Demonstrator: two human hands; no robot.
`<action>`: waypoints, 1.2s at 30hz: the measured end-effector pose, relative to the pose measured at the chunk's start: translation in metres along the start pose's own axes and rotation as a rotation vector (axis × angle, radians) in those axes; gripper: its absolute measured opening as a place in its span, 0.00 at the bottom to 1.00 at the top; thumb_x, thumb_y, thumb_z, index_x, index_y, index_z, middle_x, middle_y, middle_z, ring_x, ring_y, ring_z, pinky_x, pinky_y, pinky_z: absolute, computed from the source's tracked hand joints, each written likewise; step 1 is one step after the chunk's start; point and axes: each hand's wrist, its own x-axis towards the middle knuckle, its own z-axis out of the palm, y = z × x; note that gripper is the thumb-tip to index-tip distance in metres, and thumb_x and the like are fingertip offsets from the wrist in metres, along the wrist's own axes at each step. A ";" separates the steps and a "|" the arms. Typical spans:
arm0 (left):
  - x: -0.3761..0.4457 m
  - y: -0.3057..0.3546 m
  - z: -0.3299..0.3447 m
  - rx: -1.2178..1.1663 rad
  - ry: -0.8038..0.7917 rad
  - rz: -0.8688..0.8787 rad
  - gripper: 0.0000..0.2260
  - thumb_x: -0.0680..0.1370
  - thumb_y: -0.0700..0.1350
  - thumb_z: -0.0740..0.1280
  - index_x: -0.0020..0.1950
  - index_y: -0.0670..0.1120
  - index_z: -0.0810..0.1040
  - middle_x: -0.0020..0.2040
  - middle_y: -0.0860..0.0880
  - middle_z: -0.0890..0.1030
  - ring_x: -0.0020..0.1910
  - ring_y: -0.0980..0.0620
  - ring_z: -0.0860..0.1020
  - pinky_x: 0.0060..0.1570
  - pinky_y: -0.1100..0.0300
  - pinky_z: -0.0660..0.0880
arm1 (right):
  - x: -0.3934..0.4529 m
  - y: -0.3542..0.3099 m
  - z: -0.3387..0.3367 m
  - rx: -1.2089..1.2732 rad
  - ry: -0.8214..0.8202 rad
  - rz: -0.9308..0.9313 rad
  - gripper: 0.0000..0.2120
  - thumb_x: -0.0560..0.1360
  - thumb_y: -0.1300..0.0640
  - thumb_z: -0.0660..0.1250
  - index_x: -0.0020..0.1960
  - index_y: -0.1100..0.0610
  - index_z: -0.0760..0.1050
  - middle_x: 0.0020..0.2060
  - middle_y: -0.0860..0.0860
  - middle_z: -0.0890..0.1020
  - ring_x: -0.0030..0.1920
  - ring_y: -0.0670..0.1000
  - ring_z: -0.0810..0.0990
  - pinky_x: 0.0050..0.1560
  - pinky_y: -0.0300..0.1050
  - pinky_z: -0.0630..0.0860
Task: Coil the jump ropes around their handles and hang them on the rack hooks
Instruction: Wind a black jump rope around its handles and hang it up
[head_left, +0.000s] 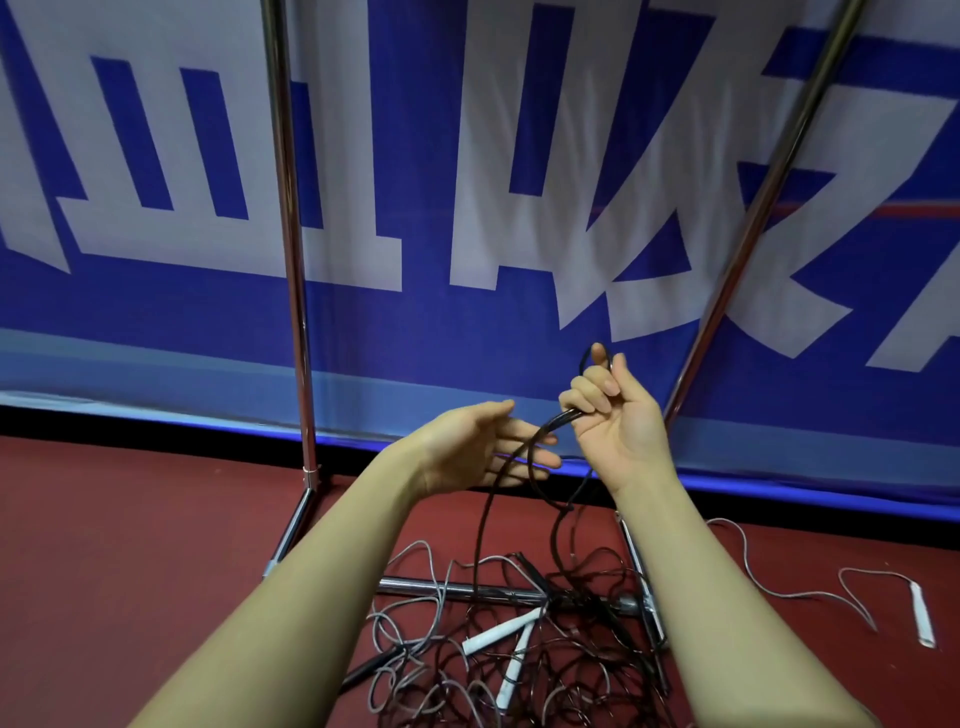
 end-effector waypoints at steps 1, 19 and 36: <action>0.000 0.000 0.002 0.017 0.007 0.022 0.19 0.84 0.50 0.51 0.54 0.44 0.80 0.47 0.46 0.85 0.49 0.49 0.81 0.58 0.55 0.72 | -0.001 -0.001 -0.001 0.022 0.017 -0.014 0.10 0.80 0.55 0.56 0.46 0.59 0.72 0.23 0.45 0.64 0.21 0.43 0.60 0.25 0.33 0.61; -0.003 0.028 0.012 -0.603 0.288 0.470 0.07 0.81 0.37 0.59 0.48 0.40 0.76 0.38 0.48 0.85 0.38 0.53 0.84 0.38 0.55 0.82 | -0.005 0.025 -0.019 -0.804 -0.012 0.319 0.23 0.83 0.49 0.50 0.48 0.61 0.78 0.38 0.54 0.85 0.41 0.49 0.84 0.50 0.44 0.75; 0.001 0.013 -0.008 -0.453 0.282 0.236 0.20 0.84 0.53 0.52 0.53 0.40 0.76 0.52 0.41 0.82 0.50 0.46 0.80 0.47 0.53 0.78 | -0.005 0.019 0.006 -0.249 -0.070 0.230 0.08 0.74 0.56 0.60 0.40 0.60 0.72 0.24 0.47 0.64 0.22 0.44 0.60 0.24 0.36 0.59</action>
